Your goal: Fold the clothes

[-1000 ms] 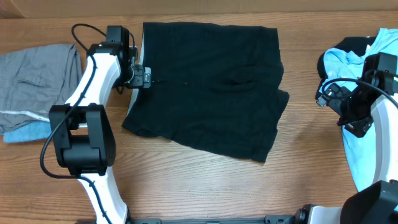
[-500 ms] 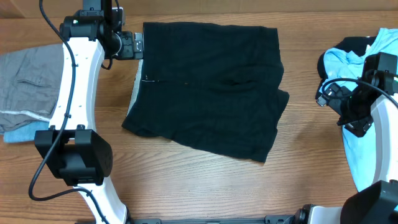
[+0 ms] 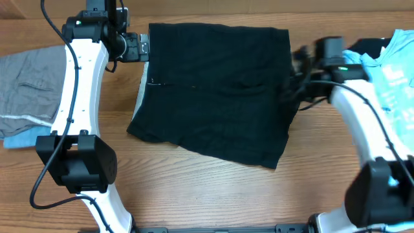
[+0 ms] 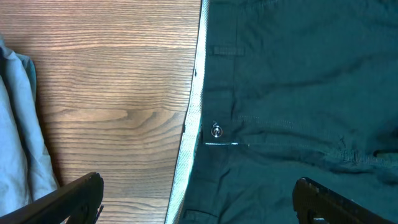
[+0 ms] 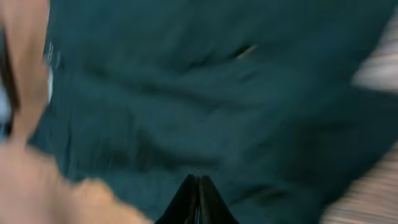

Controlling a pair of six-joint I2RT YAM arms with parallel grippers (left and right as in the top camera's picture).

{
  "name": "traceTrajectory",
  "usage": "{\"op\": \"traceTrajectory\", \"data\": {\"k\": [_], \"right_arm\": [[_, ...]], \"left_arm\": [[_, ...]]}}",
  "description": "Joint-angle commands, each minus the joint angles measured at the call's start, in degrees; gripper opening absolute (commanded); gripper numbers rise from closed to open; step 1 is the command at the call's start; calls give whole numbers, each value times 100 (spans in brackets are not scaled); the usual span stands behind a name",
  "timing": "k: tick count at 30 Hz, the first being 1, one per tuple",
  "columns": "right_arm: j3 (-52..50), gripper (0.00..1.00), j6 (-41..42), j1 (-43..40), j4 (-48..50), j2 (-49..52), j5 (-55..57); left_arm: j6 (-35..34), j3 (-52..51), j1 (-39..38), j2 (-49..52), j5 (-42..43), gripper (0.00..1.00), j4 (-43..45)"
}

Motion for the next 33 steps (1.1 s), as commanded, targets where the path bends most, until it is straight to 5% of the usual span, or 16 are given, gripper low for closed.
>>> {"op": "traceTrajectory", "data": {"k": [1, 7, 12, 21, 26, 33], "right_arm": [[81, 4, -435, 839, -463, 323, -850], [-507, 4, -199, 1956, -551, 402, 94], [-1209, 4, 356, 1991, 98, 402, 201], [-2015, 4, 1663, 1991, -122, 402, 1532], [-2295, 4, 2457, 1716, -590, 402, 2549], [-2358, 4, 1958, 632, -802, 402, 2951]], "left_arm": [[-103, 57, 31, -20, 85, 100, 22], [-103, 57, 31, -17, 85, 100, 24], [-103, 57, 31, -20, 85, 100, 22], [-101, 57, 31, -17, 85, 100, 24], [-103, 57, 31, -20, 85, 100, 24], [-103, 57, 31, -17, 85, 100, 22]]}}
